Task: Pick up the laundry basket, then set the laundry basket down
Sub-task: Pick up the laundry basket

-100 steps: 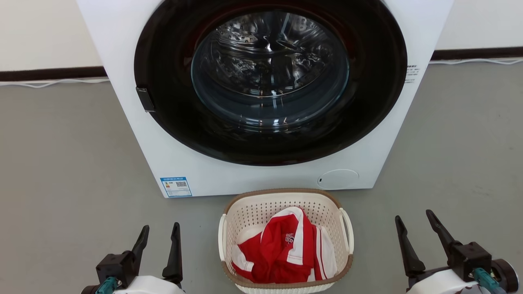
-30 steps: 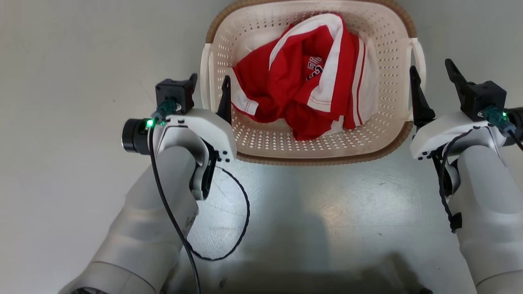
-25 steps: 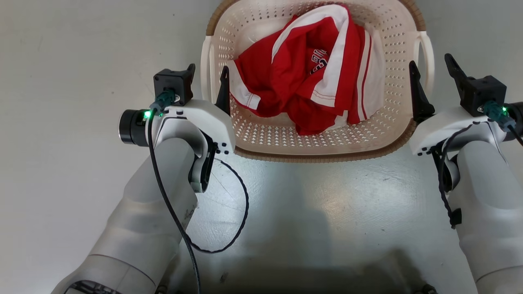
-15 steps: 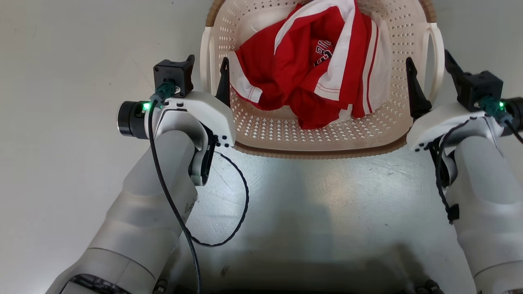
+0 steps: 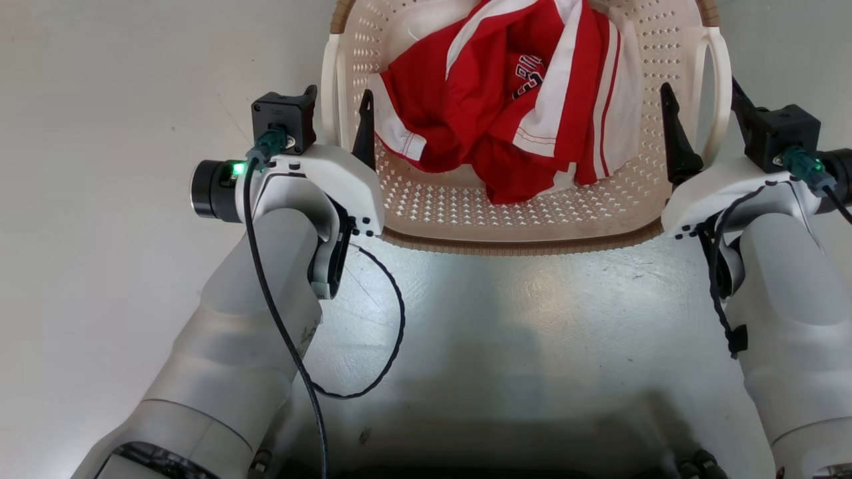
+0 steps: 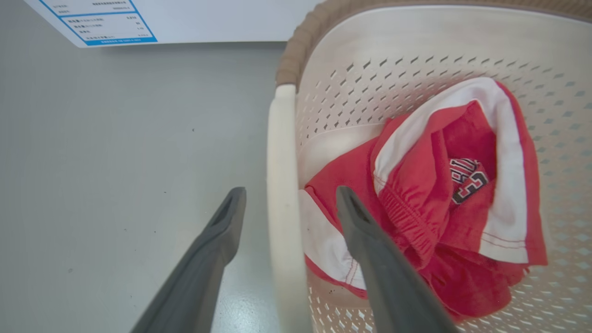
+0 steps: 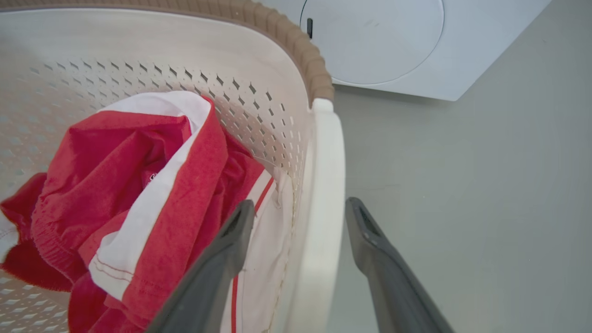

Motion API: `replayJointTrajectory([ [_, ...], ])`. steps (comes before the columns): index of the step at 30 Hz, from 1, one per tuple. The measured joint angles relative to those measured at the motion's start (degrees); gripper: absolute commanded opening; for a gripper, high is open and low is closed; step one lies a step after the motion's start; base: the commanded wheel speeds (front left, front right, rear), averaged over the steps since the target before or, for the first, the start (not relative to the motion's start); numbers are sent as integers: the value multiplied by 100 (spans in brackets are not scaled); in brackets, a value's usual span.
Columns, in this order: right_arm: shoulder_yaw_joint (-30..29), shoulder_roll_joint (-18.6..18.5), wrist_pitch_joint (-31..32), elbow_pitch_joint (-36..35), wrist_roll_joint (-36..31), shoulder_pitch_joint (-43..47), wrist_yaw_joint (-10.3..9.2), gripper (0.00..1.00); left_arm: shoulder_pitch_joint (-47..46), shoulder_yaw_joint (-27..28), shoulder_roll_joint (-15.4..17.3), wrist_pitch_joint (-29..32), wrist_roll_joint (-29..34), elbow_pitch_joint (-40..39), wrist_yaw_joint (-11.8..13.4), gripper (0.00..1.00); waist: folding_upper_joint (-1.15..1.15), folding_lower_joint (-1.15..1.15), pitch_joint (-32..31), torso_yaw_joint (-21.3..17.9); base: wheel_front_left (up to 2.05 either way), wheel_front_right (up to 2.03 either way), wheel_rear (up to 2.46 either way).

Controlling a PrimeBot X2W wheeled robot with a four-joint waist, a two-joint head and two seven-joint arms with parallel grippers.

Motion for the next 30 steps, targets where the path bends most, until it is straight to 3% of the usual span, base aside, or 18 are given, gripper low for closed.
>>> replayJointTrajectory([
  [30,1,46,-1,623,-112,-256,0,100,-233,-332,-2,0,-66,367,0,100,0,0,-84,-33,0,0,0],
])
